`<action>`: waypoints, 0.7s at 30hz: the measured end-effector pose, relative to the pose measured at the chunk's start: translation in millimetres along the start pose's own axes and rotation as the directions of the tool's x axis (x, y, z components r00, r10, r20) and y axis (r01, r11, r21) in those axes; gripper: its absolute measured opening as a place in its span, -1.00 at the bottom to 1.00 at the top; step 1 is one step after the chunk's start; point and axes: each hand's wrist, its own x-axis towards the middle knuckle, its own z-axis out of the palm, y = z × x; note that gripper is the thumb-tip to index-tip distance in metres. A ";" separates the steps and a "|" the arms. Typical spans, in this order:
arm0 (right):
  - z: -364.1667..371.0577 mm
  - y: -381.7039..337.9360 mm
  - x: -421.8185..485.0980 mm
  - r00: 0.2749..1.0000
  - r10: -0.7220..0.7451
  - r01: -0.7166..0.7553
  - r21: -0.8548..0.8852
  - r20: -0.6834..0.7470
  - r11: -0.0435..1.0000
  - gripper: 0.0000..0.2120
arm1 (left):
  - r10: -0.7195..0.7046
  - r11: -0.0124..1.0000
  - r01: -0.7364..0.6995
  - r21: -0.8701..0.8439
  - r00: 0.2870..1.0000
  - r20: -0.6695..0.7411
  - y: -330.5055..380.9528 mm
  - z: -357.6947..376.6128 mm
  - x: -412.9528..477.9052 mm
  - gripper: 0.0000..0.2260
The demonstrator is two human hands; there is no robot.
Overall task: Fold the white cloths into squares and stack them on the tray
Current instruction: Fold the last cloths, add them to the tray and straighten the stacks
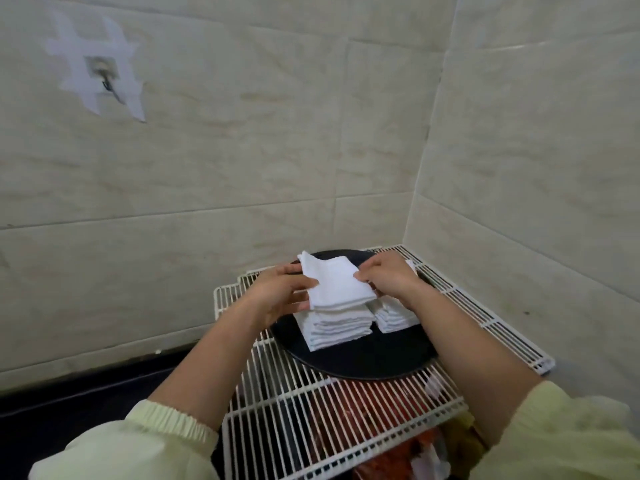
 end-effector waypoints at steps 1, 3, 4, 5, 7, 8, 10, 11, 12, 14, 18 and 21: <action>1.2 1.9 2.8 1.000 0.002 -0.002 -0.050 0.016 0.999 -0.94 | -0.005 1.000 0.005 0.012 1.000 -0.004 -2.7 -0.9 1.5 -0.66; 3.0 4.4 7.2 0.999 0.013 -0.007 -0.134 0.039 0.991 -0.90 | -0.009 0.999 0.009 0.040 1.000 -0.010 -6.6 -2.2 2.2 -0.64; 4.0 5.4 9.0 0.999 0.012 -0.004 -0.172 0.045 0.985 -0.87 | -0.012 0.999 0.013 0.052 1.000 -0.020 -8.5 -2.5 3.1 -0.63; 5.0 5.7 9.7 0.999 0.011 -0.001 -0.208 0.046 0.978 -0.84 | -0.016 0.998 0.018 0.063 0.999 -0.034 -10.3 -2.8 3.7 -0.61; 6.9 6.7 12.0 0.999 0.001 0.008 -0.280 0.034 0.960 -0.84 | -0.018 0.995 0.024 0.095 0.997 -0.071 -13.2 -2.4 4.8 -0.56; 8.1 7.5 13.1 1.000 -0.007 0.015 -0.315 0.027 0.949 -0.87 | -0.018 0.993 0.027 0.112 0.996 -0.083 -14.5 -2.7 5.3 -0.53; 9.7 8.0 13.2 0.999 -0.019 0.032 -0.380 0.038 0.924 -0.90 | -0.017 0.989 0.031 0.146 0.995 -0.096 -16.4 -2.8 6.1 -0.51; 10.4 6.7 11.4 0.998 -0.024 0.044 -0.412 0.053 0.910 -0.91 | -0.014 0.986 0.031 0.165 0.995 -0.101 -17.0 -2.9 5.4 -0.51; 10.7 5.7 9.9 0.997 -0.033 0.058 -0.445 0.065 0.894 -0.92 | -0.008 0.983 0.027 0.184 0.994 -0.107 -17.4 -2.9 4.9 -0.52; 10.7 1.4 5.1 0.997 -0.054 0.074 -0.513 0.054 0.855 -0.90 | 0.014 0.978 0.012 0.210 0.993 -0.118 -17.3 -3.6 2.7 -0.52; 11.1 -14.8 -5.0 0.980 -0.199 0.138 -0.621 -0.030 0.772 -0.95 | 0.104 0.961 -0.050 0.272 0.977 -0.188 -14.8 -9.6 -3.2 -0.59; 24.0 -33.1 -14.5 0.953 -0.301 0.233 -0.559 -0.031 0.796 -0.82 | 0.221 0.940 -0.134 0.313 0.939 -0.263 -15.3 -22.6 -13.5 -0.66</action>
